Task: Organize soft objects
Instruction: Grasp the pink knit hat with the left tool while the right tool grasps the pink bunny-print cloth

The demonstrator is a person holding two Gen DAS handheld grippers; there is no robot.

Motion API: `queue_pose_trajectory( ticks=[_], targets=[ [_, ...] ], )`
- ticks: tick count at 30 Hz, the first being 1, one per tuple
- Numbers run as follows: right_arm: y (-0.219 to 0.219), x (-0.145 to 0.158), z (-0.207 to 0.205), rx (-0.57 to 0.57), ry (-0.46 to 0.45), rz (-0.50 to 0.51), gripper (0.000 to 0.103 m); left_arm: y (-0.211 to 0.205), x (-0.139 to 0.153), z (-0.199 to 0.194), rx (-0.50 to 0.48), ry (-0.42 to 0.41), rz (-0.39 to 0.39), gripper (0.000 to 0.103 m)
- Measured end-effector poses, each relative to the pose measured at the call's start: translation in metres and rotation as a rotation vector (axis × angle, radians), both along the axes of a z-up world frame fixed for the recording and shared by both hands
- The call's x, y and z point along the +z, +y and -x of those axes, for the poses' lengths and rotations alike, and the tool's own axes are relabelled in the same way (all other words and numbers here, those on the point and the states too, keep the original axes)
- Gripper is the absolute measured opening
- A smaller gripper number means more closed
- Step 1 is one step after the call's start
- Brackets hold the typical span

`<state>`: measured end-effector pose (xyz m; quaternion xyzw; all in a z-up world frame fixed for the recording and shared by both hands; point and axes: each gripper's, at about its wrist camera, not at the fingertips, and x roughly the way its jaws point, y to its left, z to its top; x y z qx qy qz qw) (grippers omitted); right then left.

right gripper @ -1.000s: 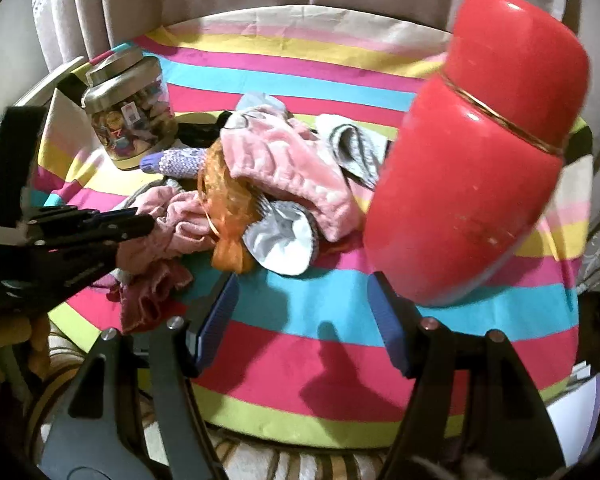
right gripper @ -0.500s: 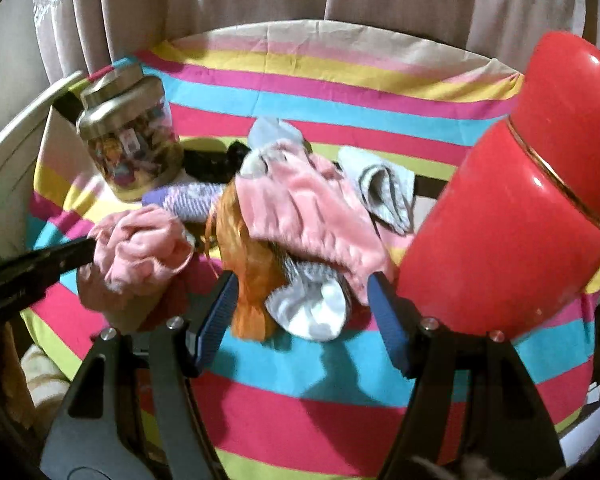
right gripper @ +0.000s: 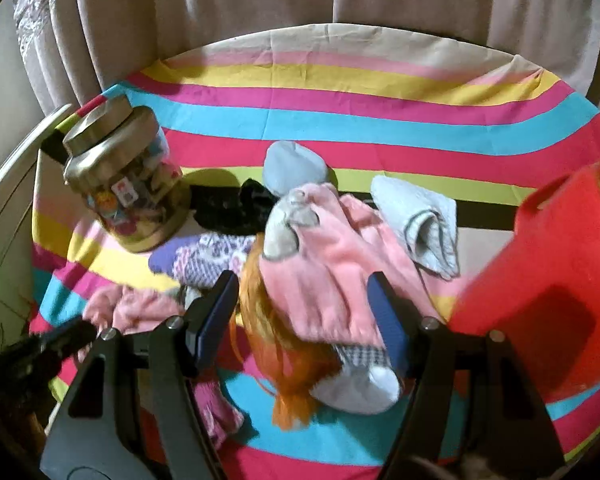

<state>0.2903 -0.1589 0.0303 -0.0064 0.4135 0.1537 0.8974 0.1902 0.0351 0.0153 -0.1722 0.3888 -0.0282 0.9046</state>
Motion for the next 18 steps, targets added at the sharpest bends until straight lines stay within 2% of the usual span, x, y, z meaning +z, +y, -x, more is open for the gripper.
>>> queue_pose_trajectory(
  ticks=[2,4,7,9,10,12,18],
  targets=[
    [0.0,-0.004,-0.006,-0.015,0.007,0.009,0.067,0.001,-0.001,0.001,-0.001,0.0,0.002,0.01],
    [-0.006,-0.01,-0.01,-0.018,0.033,-0.016,0.048,0.002,-0.001,0.0,0.001,0.001,0.005,0.01],
    [-0.015,-0.016,-0.012,-0.034,0.052,-0.032,0.035,0.003,-0.003,0.0,0.002,0.005,0.01,0.01],
    [-0.022,-0.017,-0.013,-0.045,0.059,-0.058,0.029,0.003,-0.003,-0.001,0.001,0.006,0.012,0.01],
    [-0.023,-0.017,-0.012,-0.048,0.056,-0.062,0.022,0.003,-0.003,-0.001,0.001,0.006,0.012,0.01],
    [-0.025,-0.014,-0.007,-0.048,0.04,-0.064,0.015,0.003,-0.003,-0.001,0.003,0.007,0.012,0.01],
    [-0.024,0.011,0.012,-0.032,-0.046,-0.062,0.01,0.003,-0.002,0.001,0.014,0.005,0.01,0.01]
  ],
)
